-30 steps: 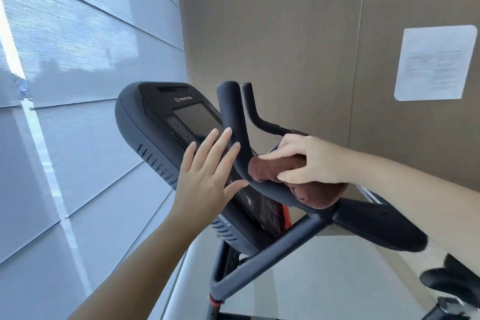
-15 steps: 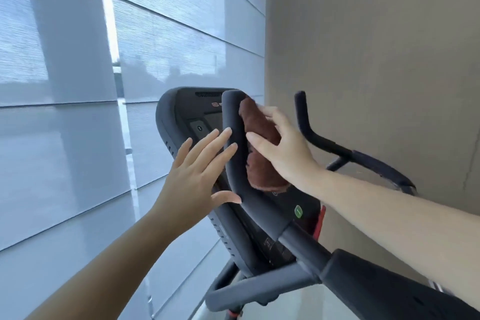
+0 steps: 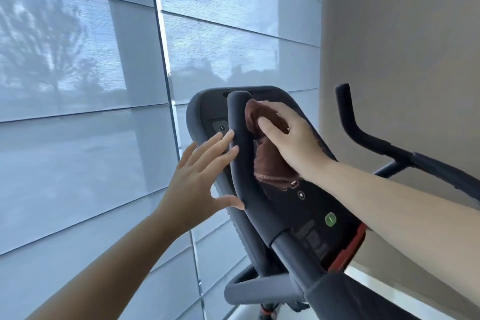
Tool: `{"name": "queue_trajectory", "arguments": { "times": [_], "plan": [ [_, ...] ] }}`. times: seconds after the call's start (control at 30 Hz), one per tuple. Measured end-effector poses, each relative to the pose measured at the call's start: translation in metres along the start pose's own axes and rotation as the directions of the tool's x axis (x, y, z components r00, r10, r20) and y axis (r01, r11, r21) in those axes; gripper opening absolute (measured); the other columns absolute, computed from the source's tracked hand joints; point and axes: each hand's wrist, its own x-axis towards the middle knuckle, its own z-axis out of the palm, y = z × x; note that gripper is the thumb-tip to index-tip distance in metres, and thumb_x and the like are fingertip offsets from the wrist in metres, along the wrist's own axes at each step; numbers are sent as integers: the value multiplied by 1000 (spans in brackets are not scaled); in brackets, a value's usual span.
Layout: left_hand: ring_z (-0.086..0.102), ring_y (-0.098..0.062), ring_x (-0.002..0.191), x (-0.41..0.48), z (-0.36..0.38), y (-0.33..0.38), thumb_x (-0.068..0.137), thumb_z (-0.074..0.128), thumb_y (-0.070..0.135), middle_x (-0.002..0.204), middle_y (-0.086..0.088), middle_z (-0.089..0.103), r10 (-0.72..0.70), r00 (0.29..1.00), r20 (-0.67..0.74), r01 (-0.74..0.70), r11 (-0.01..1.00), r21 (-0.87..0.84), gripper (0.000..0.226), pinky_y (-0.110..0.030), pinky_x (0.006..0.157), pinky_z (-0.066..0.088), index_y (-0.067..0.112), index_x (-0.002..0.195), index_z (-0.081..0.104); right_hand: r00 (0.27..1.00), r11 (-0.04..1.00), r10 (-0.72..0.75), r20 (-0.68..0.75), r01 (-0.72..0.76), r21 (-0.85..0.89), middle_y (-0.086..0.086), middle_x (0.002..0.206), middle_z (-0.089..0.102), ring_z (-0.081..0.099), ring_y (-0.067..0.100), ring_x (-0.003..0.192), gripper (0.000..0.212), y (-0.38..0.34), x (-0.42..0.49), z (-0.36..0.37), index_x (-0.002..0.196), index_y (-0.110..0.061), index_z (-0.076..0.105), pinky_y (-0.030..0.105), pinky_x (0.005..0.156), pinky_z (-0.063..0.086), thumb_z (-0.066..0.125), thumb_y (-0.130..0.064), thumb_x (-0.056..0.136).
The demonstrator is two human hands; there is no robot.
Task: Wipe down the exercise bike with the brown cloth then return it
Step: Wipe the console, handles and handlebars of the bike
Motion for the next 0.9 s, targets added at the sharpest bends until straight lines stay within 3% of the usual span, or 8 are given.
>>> {"name": "queue_trajectory", "arguments": {
  "times": [0.17, 0.3, 0.37, 0.43, 0.53, 0.7, 0.8, 0.9],
  "plan": [
    [34, -18, 127, 2, 1, 3, 57, 69, 46, 137, -13, 37, -21, 1000, 5, 22, 1000, -18, 79, -52, 102, 27, 1, 120, 54, 974, 999, 34, 226, -41, 25, -3, 114, 62, 55, 1, 106, 27, 24, -38, -5, 109, -35, 60, 17, 98, 38, 60, -20, 86],
    [43, -19, 113, 4, -2, 6, 55, 76, 37, 134, -21, 40, -6, 999, 33, 7, 999, -45, 78, -52, 93, 40, -5, 117, 54, 865, 994, 68, 497, -103, 43, -10, 104, 69, 62, 0, 96, 25, 26, -44, -29, 104, -32, 66, 10, 86, 43, 64, -17, 84],
    [43, -21, 113, 4, -3, 6, 57, 76, 37, 134, -22, 39, 8, 999, 37, -6, 998, -58, 78, -50, 93, 40, -7, 118, 53, 902, 995, 32, 430, -71, 73, -8, 100, 70, 65, 1, 89, 25, 22, -28, -31, 106, -26, 67, 10, 80, 47, 64, -14, 84],
    [44, -23, 114, 4, -4, 6, 60, 74, 40, 134, -23, 39, 14, 999, 43, -11, 998, -59, 78, -51, 94, 41, -7, 118, 53, 979, 988, -17, 205, -16, 155, -9, 100, 69, 64, -2, 86, 24, 16, -5, -24, 108, -21, 65, 11, 81, 47, 61, -11, 86],
    [43, -23, 117, 3, -4, 7, 59, 74, 39, 135, -23, 39, 9, 999, 46, -7, 999, -42, 79, -57, 91, 43, -6, 120, 51, 998, 968, -45, 49, 31, 248, -9, 101, 64, 58, -2, 94, 22, 9, 15, -6, 108, -20, 60, 12, 87, 43, 55, -9, 90],
    [40, -23, 119, 2, -5, 9, 59, 73, 38, 134, -23, 38, 0, 999, 46, 2, 999, -32, 79, -64, 86, 43, -6, 120, 51, 966, 985, -15, 258, -31, 171, 5, 102, 65, 60, 3, 90, 24, 28, -30, -9, 106, -28, 62, 11, 85, 42, 61, -14, 86],
    [40, -23, 118, 2, -6, 9, 59, 76, 39, 135, -22, 38, -3, 999, 54, 3, 1000, -5, 80, -63, 88, 42, -6, 120, 52, 856, 984, 31, 516, -115, 133, -6, 97, 69, 62, -1, 90, 23, 32, -50, -27, 102, -29, 66, 9, 81, 42, 64, -14, 84],
    [43, -24, 116, 3, -8, 10, 57, 75, 39, 135, -18, 37, -7, 998, 64, 6, 1000, 14, 79, -53, 94, 40, -6, 119, 54, 894, 987, 9, 448, -80, 139, -5, 90, 72, 66, 2, 83, 22, 23, -33, -38, 101, -26, 68, 10, 73, 47, 65, -12, 83]
  ]
}}
